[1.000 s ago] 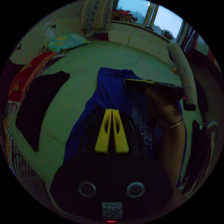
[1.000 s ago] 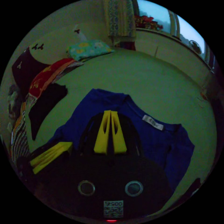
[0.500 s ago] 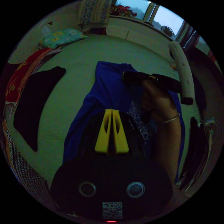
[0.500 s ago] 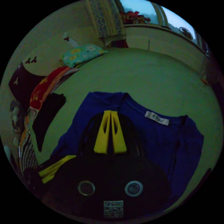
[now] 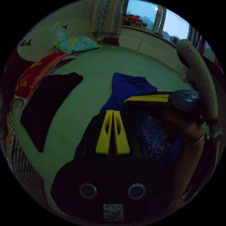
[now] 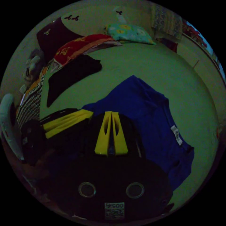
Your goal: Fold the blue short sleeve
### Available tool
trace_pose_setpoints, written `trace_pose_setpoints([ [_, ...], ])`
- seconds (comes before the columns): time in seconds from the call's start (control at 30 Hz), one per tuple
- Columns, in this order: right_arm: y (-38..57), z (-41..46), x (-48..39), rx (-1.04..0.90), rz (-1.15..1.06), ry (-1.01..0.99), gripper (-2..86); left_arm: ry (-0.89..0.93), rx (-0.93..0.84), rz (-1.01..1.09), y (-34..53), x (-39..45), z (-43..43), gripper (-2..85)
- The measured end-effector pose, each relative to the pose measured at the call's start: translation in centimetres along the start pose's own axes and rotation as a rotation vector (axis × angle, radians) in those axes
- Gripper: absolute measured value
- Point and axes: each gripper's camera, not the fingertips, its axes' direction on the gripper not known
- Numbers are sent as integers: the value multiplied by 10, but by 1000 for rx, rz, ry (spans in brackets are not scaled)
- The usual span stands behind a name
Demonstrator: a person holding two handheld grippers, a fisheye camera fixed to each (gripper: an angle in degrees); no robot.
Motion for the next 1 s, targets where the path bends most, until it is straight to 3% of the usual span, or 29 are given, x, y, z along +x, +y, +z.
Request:
trace_pose_setpoints([
  [0.13,13,-24,5,55,-13,31,-13,-6,32,-31,-4,-3,-6,-5],
  [0.3,27,-34,2,51,-157,-109,-12,5,75,-25,-9,-2,-12,-5],
  [0.43,39,-20,3,-103,-199,-60,-13,-23,10,-37,-18,-2,-1,-5],
  [0.6,68,-55,16,-26,-154,4,-13,2,50,-20,-27,0,-4,-4],
  [0.8,129,-124,56,168,212,347,-14,133,16,77,-42,14,5,-3],
  [0.87,159,-134,82,103,389,518,-13,138,-21,101,-47,18,11,-3],
  [1.0,202,-131,125,-28,552,479,-12,128,-55,96,-58,22,18,-4],
])
